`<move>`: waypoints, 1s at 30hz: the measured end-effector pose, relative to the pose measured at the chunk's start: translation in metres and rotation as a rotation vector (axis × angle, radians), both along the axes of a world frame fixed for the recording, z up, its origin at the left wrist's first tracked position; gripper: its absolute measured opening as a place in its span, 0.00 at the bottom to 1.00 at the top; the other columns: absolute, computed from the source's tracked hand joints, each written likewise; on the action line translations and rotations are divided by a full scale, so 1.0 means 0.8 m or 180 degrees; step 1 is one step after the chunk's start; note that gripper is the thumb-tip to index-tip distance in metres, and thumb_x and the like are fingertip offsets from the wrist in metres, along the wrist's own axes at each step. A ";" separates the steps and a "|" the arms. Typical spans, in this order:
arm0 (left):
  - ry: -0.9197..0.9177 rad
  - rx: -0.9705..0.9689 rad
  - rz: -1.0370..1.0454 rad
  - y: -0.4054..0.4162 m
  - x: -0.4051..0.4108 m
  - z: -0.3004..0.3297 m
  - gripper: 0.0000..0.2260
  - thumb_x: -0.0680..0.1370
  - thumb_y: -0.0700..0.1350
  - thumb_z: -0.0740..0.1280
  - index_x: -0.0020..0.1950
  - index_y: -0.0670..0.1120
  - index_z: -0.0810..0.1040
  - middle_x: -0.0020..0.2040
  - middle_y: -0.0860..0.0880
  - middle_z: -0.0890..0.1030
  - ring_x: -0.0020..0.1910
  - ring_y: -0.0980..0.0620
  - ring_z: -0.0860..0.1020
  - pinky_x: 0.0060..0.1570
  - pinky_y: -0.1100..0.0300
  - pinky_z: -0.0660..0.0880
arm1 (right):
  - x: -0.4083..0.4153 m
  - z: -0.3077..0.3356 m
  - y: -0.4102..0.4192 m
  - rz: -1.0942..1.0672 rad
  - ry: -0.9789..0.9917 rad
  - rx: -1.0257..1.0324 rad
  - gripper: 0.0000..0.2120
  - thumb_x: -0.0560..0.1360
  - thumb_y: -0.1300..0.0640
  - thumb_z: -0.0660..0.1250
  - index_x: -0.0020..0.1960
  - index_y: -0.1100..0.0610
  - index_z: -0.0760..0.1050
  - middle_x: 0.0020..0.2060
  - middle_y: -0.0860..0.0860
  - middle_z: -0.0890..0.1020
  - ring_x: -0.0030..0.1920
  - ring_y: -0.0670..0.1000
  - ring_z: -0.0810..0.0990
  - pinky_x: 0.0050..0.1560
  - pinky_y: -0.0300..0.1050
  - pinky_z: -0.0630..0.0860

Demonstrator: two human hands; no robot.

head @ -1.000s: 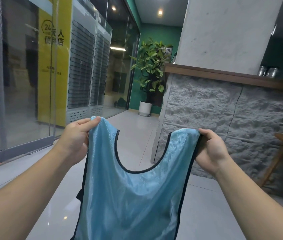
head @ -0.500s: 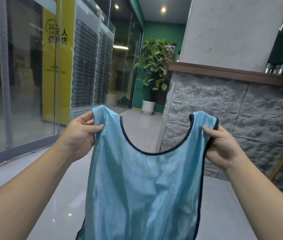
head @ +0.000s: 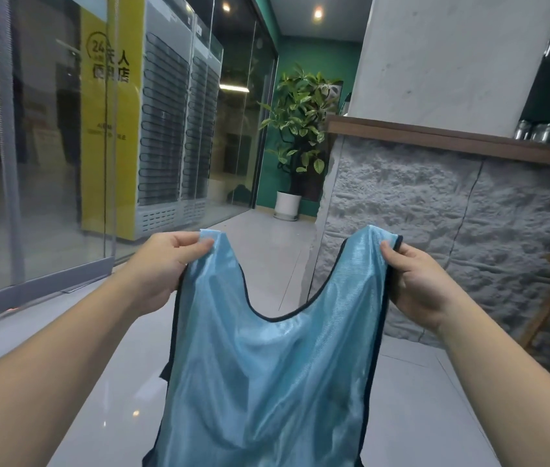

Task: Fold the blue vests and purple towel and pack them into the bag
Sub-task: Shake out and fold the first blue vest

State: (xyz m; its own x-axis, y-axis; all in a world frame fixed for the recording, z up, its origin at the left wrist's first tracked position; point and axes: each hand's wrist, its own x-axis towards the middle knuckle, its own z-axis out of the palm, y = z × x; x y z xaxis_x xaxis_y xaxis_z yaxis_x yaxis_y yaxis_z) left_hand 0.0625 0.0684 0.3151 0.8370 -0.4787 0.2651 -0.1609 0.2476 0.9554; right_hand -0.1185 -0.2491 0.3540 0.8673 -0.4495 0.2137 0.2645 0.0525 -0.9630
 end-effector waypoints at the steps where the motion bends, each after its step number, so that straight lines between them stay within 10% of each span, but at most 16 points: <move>1: -0.0053 0.0121 -0.0012 0.001 0.001 -0.001 0.09 0.82 0.40 0.68 0.59 0.41 0.85 0.55 0.40 0.87 0.51 0.43 0.86 0.55 0.48 0.81 | 0.001 0.000 -0.001 -0.0049 0.0018 -0.0059 0.12 0.85 0.57 0.62 0.63 0.60 0.80 0.54 0.57 0.87 0.51 0.53 0.87 0.52 0.48 0.82; 16: -0.0122 -0.0837 -0.0242 0.006 -0.004 0.024 0.18 0.76 0.26 0.64 0.43 0.43 0.90 0.47 0.44 0.88 0.48 0.50 0.87 0.49 0.63 0.82 | -0.011 0.012 -0.033 -0.0156 -0.0595 0.0345 0.20 0.76 0.77 0.57 0.55 0.60 0.81 0.47 0.57 0.86 0.48 0.57 0.84 0.49 0.53 0.85; 20: -0.0088 -0.0610 -0.0161 0.007 -0.001 0.016 0.22 0.76 0.22 0.62 0.42 0.43 0.90 0.45 0.43 0.88 0.46 0.49 0.87 0.46 0.62 0.82 | -0.017 0.018 -0.024 -0.0070 -0.0363 0.0699 0.07 0.74 0.62 0.68 0.51 0.60 0.82 0.48 0.57 0.84 0.50 0.57 0.85 0.64 0.53 0.78; 24: -0.0121 -0.0564 -0.0084 0.001 -0.006 0.013 0.27 0.73 0.17 0.58 0.41 0.42 0.89 0.44 0.43 0.88 0.45 0.49 0.87 0.43 0.63 0.82 | -0.008 0.020 -0.010 -0.0223 0.0109 0.0439 0.20 0.78 0.47 0.71 0.60 0.63 0.81 0.52 0.58 0.87 0.51 0.56 0.87 0.53 0.52 0.81; 30: 0.0249 -0.1027 -0.0454 -0.014 -0.023 0.023 0.16 0.75 0.24 0.55 0.48 0.33 0.82 0.44 0.37 0.84 0.45 0.43 0.84 0.45 0.58 0.83 | 0.009 0.004 0.014 -0.0013 0.0026 0.0210 0.12 0.81 0.64 0.67 0.63 0.66 0.79 0.50 0.60 0.86 0.44 0.56 0.86 0.45 0.50 0.84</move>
